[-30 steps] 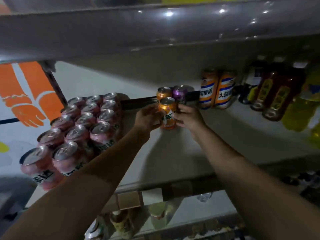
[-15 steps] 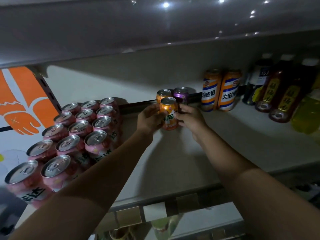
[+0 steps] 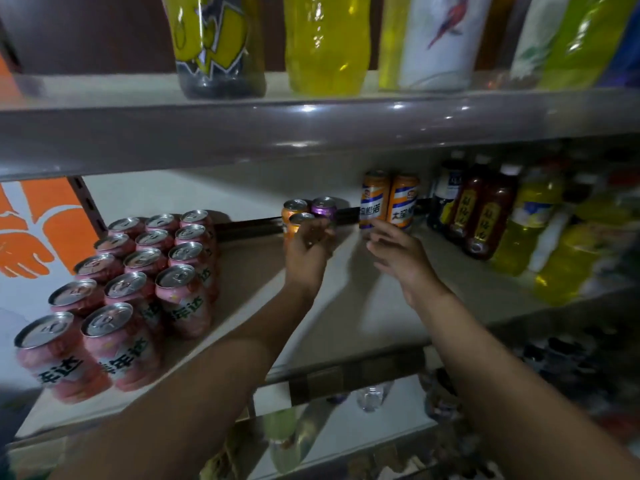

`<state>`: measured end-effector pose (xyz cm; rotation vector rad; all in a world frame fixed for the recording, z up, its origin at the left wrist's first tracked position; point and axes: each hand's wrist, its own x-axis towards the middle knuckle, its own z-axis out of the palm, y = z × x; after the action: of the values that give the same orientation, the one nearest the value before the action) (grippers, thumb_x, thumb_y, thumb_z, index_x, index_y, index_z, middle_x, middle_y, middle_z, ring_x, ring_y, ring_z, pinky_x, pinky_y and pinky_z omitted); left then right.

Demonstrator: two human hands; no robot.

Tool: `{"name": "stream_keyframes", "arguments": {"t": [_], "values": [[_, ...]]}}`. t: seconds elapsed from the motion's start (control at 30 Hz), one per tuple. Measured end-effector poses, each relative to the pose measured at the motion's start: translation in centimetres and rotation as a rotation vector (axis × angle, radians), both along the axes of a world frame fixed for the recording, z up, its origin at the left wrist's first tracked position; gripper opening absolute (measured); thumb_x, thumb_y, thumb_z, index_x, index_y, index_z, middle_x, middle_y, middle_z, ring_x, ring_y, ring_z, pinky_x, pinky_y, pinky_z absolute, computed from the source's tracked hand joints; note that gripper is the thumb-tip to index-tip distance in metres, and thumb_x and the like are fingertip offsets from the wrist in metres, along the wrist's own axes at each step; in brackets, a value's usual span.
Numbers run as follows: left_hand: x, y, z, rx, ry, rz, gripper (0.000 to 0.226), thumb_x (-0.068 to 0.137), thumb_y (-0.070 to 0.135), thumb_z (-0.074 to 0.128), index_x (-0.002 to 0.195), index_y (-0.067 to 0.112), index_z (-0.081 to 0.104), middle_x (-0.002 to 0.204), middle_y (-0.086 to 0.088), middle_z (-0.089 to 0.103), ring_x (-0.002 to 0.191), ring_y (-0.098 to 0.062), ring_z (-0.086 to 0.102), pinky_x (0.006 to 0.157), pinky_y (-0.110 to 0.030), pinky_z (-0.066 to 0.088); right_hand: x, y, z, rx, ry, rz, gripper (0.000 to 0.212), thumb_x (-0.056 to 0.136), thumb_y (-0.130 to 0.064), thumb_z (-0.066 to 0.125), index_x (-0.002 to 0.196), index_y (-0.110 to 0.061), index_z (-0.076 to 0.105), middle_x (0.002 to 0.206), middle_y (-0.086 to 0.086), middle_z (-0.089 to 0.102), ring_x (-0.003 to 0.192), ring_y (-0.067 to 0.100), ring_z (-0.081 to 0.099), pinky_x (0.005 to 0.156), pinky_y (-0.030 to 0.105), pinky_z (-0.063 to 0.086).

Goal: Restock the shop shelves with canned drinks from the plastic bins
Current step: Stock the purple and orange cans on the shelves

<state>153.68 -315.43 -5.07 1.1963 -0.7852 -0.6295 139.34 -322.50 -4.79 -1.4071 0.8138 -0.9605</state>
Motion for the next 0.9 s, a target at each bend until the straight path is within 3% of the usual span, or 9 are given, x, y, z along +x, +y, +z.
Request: {"name": "stream_keyframes", "arguments": {"t": [0.1,0.2,0.27,0.3,0.4,0.63,0.73,0.8,0.9], "values": [[-5.1,0.5,2.6,0.038,0.043,-0.157,0.028,0.095,0.001,0.056,0.117,0.017,0.064,0.11,-0.008,0.07,0.106,-0.026,0.065,0.097,-0.041,0.05,-4.7,2.0,2.6,-0.011,0.013,-0.084,0.043,0.099,-0.004,0.058,0.139,-0.017,0.055,0.12,0.0,0.065,0.116,0.021,0.061,0.101,0.044,0.047],[-10.1,1.2,5.2,0.046,0.035,-0.264,0.029,0.09,0.011,0.065,0.116,0.023,0.065,0.119,-0.008,0.07,0.114,-0.026,0.065,0.101,-0.043,0.049,-10.1,3.6,4.9,-0.05,0.023,-0.174,0.045,0.098,-0.003,0.06,0.141,-0.014,0.054,0.125,0.008,0.064,0.113,0.026,0.063,0.11,0.053,0.04],[-13.8,1.4,6.8,0.047,0.021,-0.327,0.032,0.087,0.01,0.065,0.115,0.026,0.067,0.113,-0.004,0.072,0.108,-0.022,0.067,0.097,-0.039,0.05,-14.0,4.4,6.1,-0.082,0.039,-0.24,0.044,0.097,-0.003,0.062,0.139,-0.016,0.056,0.132,0.015,0.063,0.12,0.032,0.061,0.101,0.051,0.049],[-15.8,1.3,7.4,0.045,0.013,-0.373,0.031,0.09,0.008,0.063,0.115,0.025,0.067,0.106,-0.001,0.073,0.102,-0.019,0.067,0.092,-0.036,0.051,-16.2,4.9,6.8,-0.1,0.04,-0.261,0.044,0.097,-0.004,0.062,0.139,-0.017,0.056,0.133,0.014,0.063,0.116,0.027,0.063,0.091,0.04,0.056],[-22.0,1.5,9.3,0.058,-0.018,-0.517,0.033,0.094,0.003,0.057,0.119,0.023,0.066,0.092,0.005,0.072,0.077,-0.008,0.066,0.068,-0.021,0.052,-22.7,6.7,8.4,-0.135,0.039,-0.329,0.044,0.099,-0.004,0.06,0.141,-0.016,0.054,0.125,0.005,0.063,0.104,0.014,0.063,0.076,0.023,0.051],[-38.3,2.8,12.1,-0.021,-0.078,-0.811,0.041,0.091,-0.008,0.054,0.128,0.007,0.063,0.108,-0.01,0.07,0.087,-0.018,0.065,0.067,-0.019,0.053,-39.4,12.0,11.3,-0.189,0.035,-0.603,0.04,0.095,0.005,0.059,0.133,-0.005,0.057,0.098,0.004,0.064,0.072,0.008,0.064,0.055,0.019,0.055],[-45.2,3.6,12.5,-0.04,-0.059,-0.938,0.042,0.089,-0.012,0.054,0.128,0.002,0.062,0.115,-0.017,0.069,0.092,-0.023,0.065,0.081,-0.026,0.057,-46.2,15.2,12.0,-0.191,0.042,-0.7,0.039,0.097,-0.002,0.061,0.134,-0.012,0.058,0.105,0.001,0.068,0.084,0.012,0.066,0.065,0.024,0.056],[-49.7,4.4,12.6,-0.037,-0.061,-1.031,0.04,0.091,-0.01,0.056,0.127,0.004,0.062,0.113,-0.013,0.071,0.098,-0.024,0.066,0.094,-0.037,0.054,-50.4,17.7,12.2,-0.188,0.062,-0.77,0.037,0.098,-0.006,0.061,0.135,-0.013,0.059,0.114,0.003,0.067,0.097,0.016,0.065,0.082,0.031,0.057],[-55.7,5.6,12.6,-0.046,-0.041,-1.148,0.04,0.091,-0.012,0.056,0.125,0.007,0.064,0.098,-0.006,0.074,0.091,-0.021,0.067,0.08,-0.029,0.053,-56.3,21.0,12.5,-0.213,0.116,-0.88,0.033,0.099,-0.008,0.061,0.13,-0.018,0.06,0.123,0.005,0.064,0.107,0.023,0.063,0.099,0.043,0.05]]}}
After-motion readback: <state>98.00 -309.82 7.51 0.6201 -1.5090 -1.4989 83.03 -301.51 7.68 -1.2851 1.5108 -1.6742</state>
